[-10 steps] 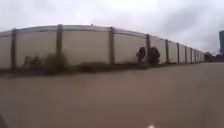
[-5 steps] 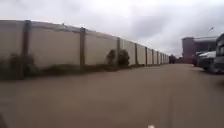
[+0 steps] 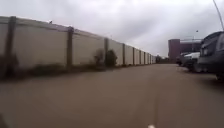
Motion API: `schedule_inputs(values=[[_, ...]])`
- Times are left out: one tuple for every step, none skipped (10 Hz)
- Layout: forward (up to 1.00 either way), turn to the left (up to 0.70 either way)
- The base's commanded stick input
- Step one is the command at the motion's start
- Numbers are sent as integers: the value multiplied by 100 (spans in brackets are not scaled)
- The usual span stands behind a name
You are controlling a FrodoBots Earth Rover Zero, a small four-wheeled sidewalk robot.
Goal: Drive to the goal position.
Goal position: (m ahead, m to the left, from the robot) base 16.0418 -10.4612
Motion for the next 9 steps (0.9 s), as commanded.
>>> schedule_inputs(values=[[0,1],[0,0],[0,0],[0,0],[36,0],[68,0],[70,0],[70,0],[70,0]])
